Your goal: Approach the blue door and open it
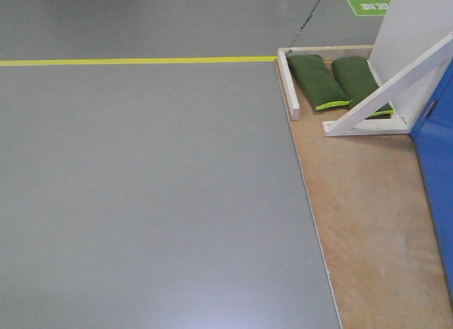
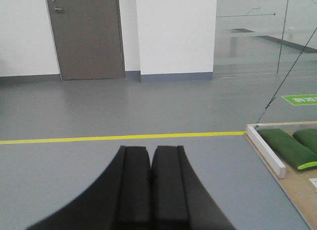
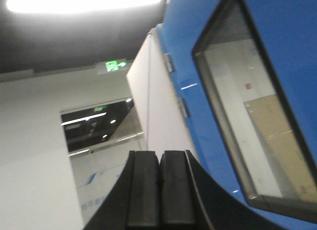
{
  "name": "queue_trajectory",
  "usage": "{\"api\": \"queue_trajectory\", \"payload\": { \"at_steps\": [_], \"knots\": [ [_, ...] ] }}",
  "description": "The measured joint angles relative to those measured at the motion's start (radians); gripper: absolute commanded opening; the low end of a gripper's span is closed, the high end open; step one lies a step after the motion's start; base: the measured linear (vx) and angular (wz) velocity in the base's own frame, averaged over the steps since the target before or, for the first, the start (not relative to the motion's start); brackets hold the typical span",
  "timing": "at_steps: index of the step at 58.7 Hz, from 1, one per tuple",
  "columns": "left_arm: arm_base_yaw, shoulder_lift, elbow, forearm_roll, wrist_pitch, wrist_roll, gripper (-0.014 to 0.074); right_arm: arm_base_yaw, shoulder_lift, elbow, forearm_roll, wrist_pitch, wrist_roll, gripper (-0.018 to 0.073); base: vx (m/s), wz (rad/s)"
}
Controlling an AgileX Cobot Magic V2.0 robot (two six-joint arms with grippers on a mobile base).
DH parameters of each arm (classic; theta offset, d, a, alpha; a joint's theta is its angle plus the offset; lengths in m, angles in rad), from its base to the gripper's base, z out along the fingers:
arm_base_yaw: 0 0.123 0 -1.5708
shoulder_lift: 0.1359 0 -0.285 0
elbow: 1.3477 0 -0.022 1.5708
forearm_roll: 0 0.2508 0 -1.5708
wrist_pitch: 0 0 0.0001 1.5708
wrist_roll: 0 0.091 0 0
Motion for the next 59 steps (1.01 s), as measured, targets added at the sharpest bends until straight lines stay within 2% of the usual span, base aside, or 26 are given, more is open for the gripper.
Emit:
{"api": "queue_trajectory", "payload": {
  "at_steps": [9, 16, 27, 36, 52, 59],
  "knots": [
    [0.000, 0.000, 0.000, 0.000, 0.000, 0.000, 0.0073, -0.208, 0.065, -0.001, 0.156, -0.093, 0.000, -0.0001, 0.00, 0.00],
    [0.000, 0.000, 0.000, 0.000, 0.000, 0.000, 0.0073, -0.379, 0.125, -0.001, 0.316, -0.147, 0.000, -0.0001, 0.00, 0.00],
    [0.000, 0.000, 0.000, 0.000, 0.000, 0.000, 0.0073, -0.540, 0.217, -0.002, 0.523, -0.175, 0.000, -0.0001, 0.00, 0.00],
    [0.000, 0.000, 0.000, 0.000, 0.000, 0.000, 0.0073, -0.590, 0.340, -0.035, 0.616, -0.177, 0.000, -0.0001, 0.00, 0.00],
    [0.000, 0.000, 0.000, 0.000, 0.000, 0.000, 0.0073, -0.593, 0.582, -0.235, 0.714, -0.107, 0.000, -0.0001, 0.00, 0.00],
    [0.000, 0.000, 0.000, 0.000, 0.000, 0.000, 0.0073, -0.593, 0.666, -0.327, 0.726, -0.089, 0.000, -0.0001, 0.00, 0.00]
  ]
}}
